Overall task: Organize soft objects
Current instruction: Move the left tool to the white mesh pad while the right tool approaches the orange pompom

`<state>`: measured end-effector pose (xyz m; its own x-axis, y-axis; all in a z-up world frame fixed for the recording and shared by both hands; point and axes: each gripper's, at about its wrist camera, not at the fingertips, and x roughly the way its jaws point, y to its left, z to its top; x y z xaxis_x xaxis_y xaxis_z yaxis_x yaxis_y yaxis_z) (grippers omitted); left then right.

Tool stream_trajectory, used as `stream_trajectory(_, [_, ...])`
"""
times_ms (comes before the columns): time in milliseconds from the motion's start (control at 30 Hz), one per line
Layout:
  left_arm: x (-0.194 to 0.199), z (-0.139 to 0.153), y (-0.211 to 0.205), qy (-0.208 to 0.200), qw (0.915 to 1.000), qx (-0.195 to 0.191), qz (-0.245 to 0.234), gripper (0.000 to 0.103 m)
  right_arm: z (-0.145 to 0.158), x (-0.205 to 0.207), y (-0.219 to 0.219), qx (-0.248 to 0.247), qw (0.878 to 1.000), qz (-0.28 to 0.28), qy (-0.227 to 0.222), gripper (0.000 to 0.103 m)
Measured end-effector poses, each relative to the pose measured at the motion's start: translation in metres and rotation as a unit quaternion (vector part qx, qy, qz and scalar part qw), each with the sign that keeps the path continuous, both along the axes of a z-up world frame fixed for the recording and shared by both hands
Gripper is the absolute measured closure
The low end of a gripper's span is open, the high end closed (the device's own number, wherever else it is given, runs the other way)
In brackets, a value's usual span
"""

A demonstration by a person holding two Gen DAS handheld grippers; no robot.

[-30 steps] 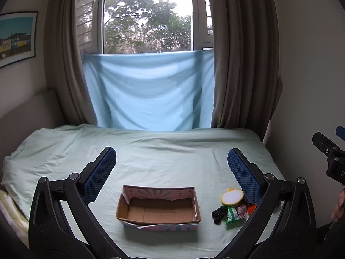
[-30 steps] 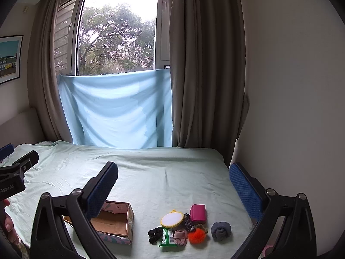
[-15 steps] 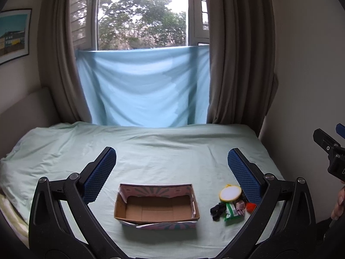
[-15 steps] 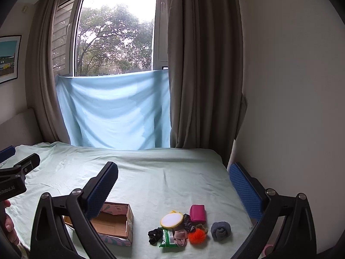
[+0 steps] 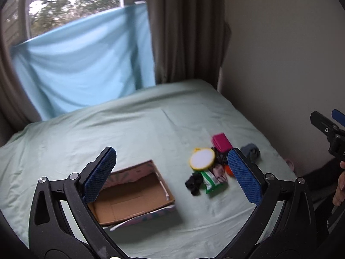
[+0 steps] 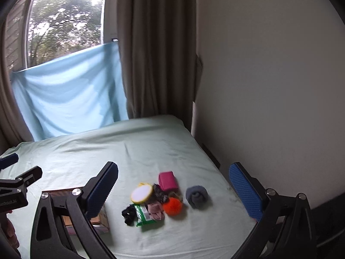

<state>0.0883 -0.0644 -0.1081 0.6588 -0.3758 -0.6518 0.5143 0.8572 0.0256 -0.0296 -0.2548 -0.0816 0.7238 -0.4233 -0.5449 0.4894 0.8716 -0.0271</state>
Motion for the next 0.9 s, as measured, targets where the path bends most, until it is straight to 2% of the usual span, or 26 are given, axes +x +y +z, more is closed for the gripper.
stream_trajectory(167, [0.025, -0.062, -0.043, 0.042, 0.9983, 0.03, -0.029, 0.0, -0.057, 0.006, -0.03, 0.03, 0.998, -0.027, 0.039, 0.0])
stream_trajectory(400, [0.052, -0.153, -0.108, 0.101, 0.9925, 0.055, -0.043, 0.0, -0.137, 0.028, -0.065, 0.081, 0.994, -0.018, 0.076, 0.0])
stream_trajectory(667, [0.079, -0.243, -0.171, 0.127, 0.9838, 0.118, -0.047, 0.0, -0.241, 0.066, -0.106, 0.133, 0.984, 0.007, 0.118, 0.001])
stream_trajectory(733, [0.087, -0.262, -0.181, 0.131, 0.9819, 0.128, -0.047, 0.0, -0.267, 0.078, -0.111, 0.144, 0.981, 0.015, 0.131, 0.006])
stream_trajectory(900, [0.105, -0.299, -0.201, 0.139, 0.9787, 0.145, -0.044, 0.0, -0.317, 0.1, -0.119, 0.17, 0.973, 0.035, 0.151, 0.011])
